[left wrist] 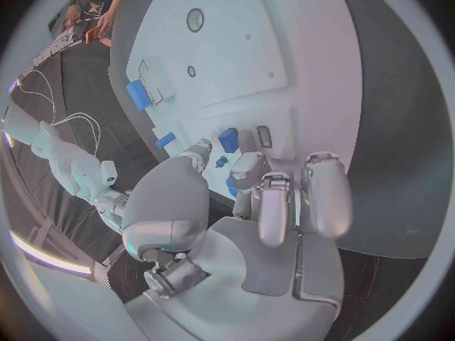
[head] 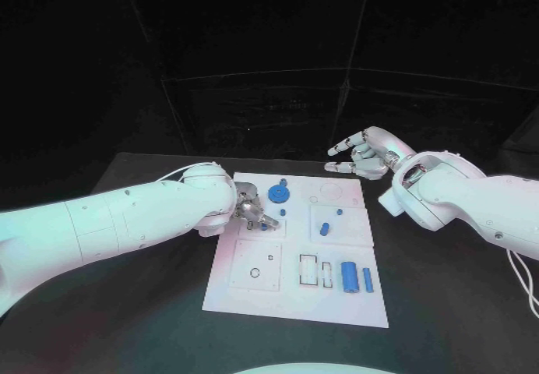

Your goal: Assemble the parts on the task board

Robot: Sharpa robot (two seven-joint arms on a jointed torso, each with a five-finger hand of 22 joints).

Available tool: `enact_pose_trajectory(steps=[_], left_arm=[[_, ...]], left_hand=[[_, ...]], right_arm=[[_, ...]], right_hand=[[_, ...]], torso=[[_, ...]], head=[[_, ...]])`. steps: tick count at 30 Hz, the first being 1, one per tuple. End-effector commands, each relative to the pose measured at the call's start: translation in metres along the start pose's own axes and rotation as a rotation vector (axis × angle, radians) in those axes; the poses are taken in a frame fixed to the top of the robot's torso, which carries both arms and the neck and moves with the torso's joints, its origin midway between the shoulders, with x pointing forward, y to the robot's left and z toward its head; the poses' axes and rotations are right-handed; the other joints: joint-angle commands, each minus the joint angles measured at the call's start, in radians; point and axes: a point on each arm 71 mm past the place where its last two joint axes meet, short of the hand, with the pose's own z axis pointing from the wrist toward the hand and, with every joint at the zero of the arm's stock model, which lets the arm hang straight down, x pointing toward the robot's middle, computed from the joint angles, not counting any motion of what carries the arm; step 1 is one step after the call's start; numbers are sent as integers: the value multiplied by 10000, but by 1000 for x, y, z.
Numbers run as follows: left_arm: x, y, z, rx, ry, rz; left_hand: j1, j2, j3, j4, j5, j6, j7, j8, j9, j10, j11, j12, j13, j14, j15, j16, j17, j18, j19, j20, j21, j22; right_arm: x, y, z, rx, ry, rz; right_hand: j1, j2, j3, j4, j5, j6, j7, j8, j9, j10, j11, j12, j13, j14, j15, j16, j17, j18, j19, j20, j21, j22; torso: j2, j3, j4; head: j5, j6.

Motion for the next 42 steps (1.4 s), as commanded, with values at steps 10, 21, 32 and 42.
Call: enact_pose_trajectory(steps=[10,21,32,42], left_arm=[[-43,-4,-22,393,-614,-450],[-82,13,-22,-259,-362,-173],[-92,21,-3,-1004,-97,0],[-86,26,9,-1418,126,104]], left_hand=[[1077,376,-884,289,-53,-541,133,-306,-103,-353,95,-335,-470,1020,55,62,2634,73,123,-4,-522,-628],[2094,829,-1425,137,-35,-929,544,-1345,-1011,-576,471,-456,-681,1020,379,62,2634,141,12,290,-882,-971],[2146,976,-1718,248,-37,-765,551,-1460,-1232,-590,484,-433,-685,1020,394,62,2634,147,28,337,-875,-938],[2104,1058,-2002,396,-38,-574,510,-1433,-1316,-542,451,-359,-611,1020,374,62,2634,136,61,337,-806,-837]], right_arm=[[-1,0,2,-71,41,-30],[0,0,3,-51,55,-33],[1,1,4,-58,84,-28],[2,1,4,-77,92,-23]], right_hand=[[-73,34,-75,16,-28,53,-18,52,-11,-94,-3,-47,417,676,-45,-55,830,30,-84,-23,-39,-18],[-76,31,-83,15,-34,52,-18,53,-11,-96,-3,-50,415,675,-45,-58,827,32,-89,-23,-45,-30],[-76,31,-83,15,-34,52,-18,53,-11,-96,-3,-50,415,675,-45,-58,827,32,-89,-23,-45,-30],[-71,41,-85,11,-29,51,-19,55,-12,-97,-4,-51,413,677,-46,-56,834,31,-88,-24,-46,-29]], torso=[[7,6,-1],[7,7,-9],[18,4,-22],[-4,11,-3]], head=[[-31,42],[15,52],[42,27],[21,-13]])
